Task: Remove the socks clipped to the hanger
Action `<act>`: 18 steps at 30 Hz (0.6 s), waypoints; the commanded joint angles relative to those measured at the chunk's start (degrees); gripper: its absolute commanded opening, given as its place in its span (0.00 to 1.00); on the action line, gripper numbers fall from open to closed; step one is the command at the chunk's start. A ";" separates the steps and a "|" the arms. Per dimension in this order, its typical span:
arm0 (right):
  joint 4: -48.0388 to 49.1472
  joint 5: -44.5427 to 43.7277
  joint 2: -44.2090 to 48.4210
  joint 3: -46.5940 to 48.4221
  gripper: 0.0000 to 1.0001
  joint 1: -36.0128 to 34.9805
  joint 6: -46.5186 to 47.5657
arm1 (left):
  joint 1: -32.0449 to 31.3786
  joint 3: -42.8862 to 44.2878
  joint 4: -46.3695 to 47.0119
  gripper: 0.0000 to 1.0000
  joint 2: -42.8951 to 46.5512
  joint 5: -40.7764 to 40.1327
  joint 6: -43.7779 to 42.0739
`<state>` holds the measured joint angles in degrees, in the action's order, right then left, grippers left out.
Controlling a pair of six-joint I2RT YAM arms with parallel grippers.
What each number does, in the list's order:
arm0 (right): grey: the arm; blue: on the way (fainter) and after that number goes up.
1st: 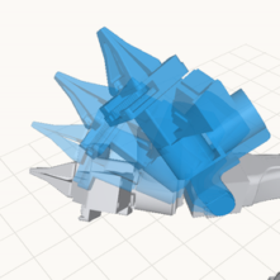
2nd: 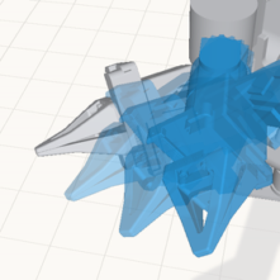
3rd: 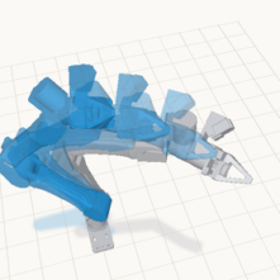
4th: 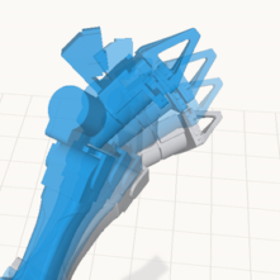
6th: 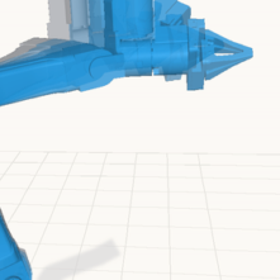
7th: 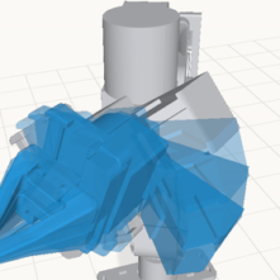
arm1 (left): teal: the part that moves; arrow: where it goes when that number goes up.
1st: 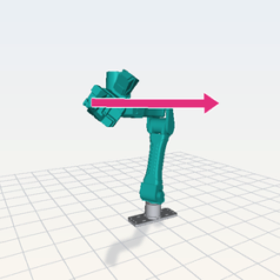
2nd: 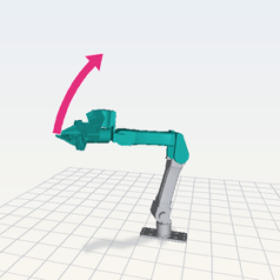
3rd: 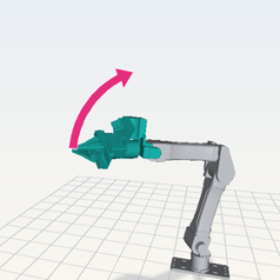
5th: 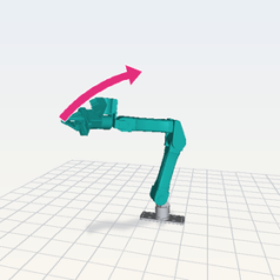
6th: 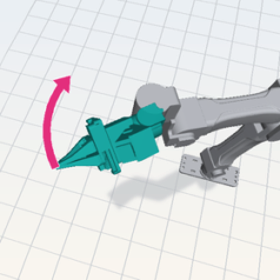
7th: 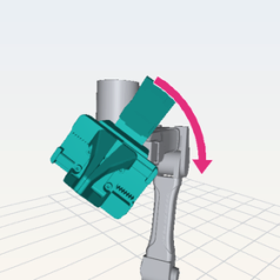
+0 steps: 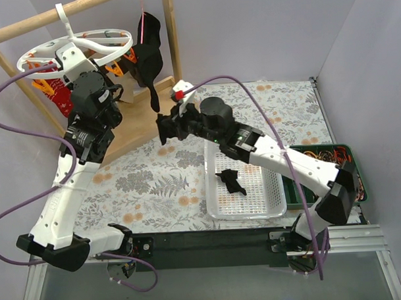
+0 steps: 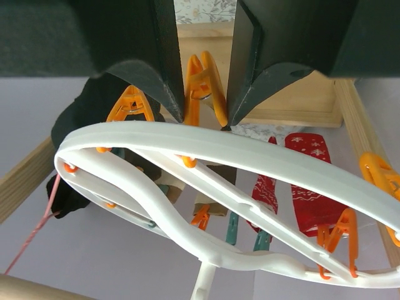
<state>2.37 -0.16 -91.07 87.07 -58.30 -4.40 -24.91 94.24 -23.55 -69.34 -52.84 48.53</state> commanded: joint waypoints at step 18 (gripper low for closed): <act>-22.76 -10.47 18.21 -27.91 0.02 11.81 -8.60 | 0.21 -3.18 -0.53 0.34 7.82 6.87 0.60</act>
<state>-19.42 -11.46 -74.54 59.99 -47.31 -9.52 -24.80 91.79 -23.29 -63.88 -47.70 49.34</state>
